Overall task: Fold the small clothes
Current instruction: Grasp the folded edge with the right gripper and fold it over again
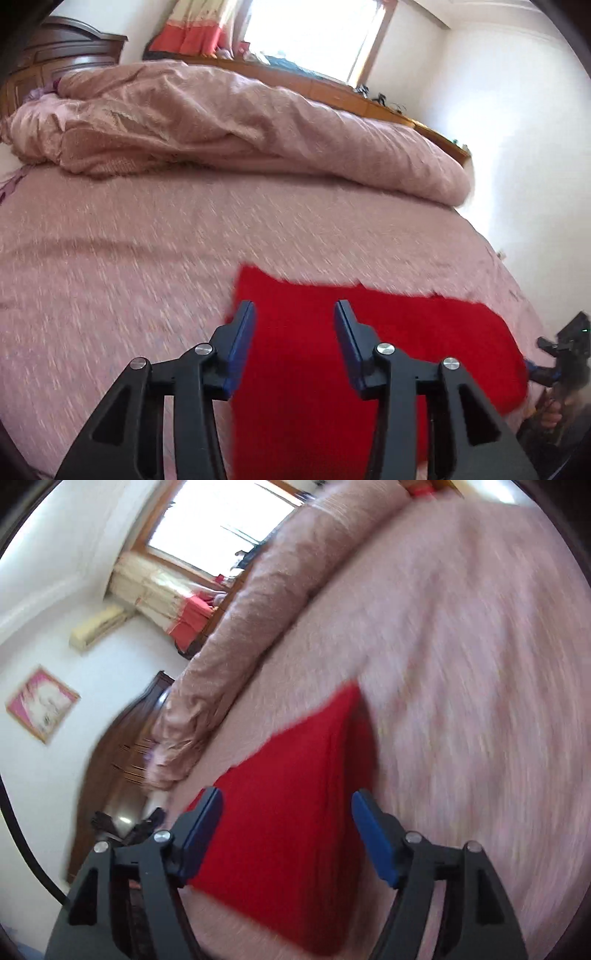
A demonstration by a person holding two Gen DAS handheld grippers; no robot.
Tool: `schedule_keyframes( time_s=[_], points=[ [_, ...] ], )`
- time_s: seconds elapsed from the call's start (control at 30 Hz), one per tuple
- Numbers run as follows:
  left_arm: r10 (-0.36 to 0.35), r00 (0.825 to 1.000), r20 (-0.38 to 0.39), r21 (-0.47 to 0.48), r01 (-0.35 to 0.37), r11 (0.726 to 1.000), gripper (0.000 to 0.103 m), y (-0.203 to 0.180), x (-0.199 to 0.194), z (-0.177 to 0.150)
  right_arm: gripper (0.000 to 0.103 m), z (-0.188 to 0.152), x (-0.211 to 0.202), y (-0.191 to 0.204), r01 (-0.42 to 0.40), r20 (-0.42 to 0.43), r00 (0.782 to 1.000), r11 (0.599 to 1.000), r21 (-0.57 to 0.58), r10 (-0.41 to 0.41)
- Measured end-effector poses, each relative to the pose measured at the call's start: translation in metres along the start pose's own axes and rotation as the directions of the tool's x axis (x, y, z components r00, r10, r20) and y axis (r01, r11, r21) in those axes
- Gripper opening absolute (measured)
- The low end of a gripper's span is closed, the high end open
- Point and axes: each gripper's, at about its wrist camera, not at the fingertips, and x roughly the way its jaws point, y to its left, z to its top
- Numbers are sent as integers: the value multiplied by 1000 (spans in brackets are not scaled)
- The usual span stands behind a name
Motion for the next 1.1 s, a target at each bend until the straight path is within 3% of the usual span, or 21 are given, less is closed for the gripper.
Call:
schedule_keyframes(
  time_s=[0.07, 0.17, 0.27, 0.37, 0.5, 0.8, 0.83, 0.9, 1.0, 1.1],
  points=[
    [-29, 999, -32, -21, 28, 999, 38, -5, 2, -16, 76, -20, 1, -15, 7, -59, 998, 996, 91, -2],
    [-14, 996, -86, -14, 13, 1000, 38, -16, 12, -38, 75, -44, 6, -22, 52, -120, 992, 988, 146, -35],
    [-4, 994, -110, 8, 5, 1000, 38, -23, 21, -46, 76, -67, 1, -17, -9, -118, 993, 985, 172, 30],
    [0, 996, -94, 13, 1, 1000, 38, -27, 22, -48, 76, -94, 0, -22, -53, -87, 993, 967, 249, 77],
    [-8, 996, -85, 0, 8, 1000, 38, -26, 24, -50, 77, -108, 10, -21, -123, 41, 992, 946, 299, 116],
    [-2, 997, -78, 14, 3, 1000, 38, -26, 20, -53, 76, -91, 32, -4, -88, 168, 985, 940, 331, 33],
    [2, 997, -78, 19, -1, 1000, 38, -27, 19, -54, 74, -89, 33, -1, -69, 171, 985, 939, 337, 11],
    [10, 997, -78, 30, -8, 1000, 38, -30, 18, -55, 30, -86, 36, -2, -23, 179, 983, 939, 342, -41],
    [21, 997, -77, 29, -19, 999, 38, -38, 15, -55, 27, -77, 40, 0, -4, 175, 982, 931, 366, -64],
    [10, 995, -102, 48, -6, 999, 38, -53, 17, -55, 26, -51, 27, 16, 47, 159, 983, 964, 263, -91]
  ],
)
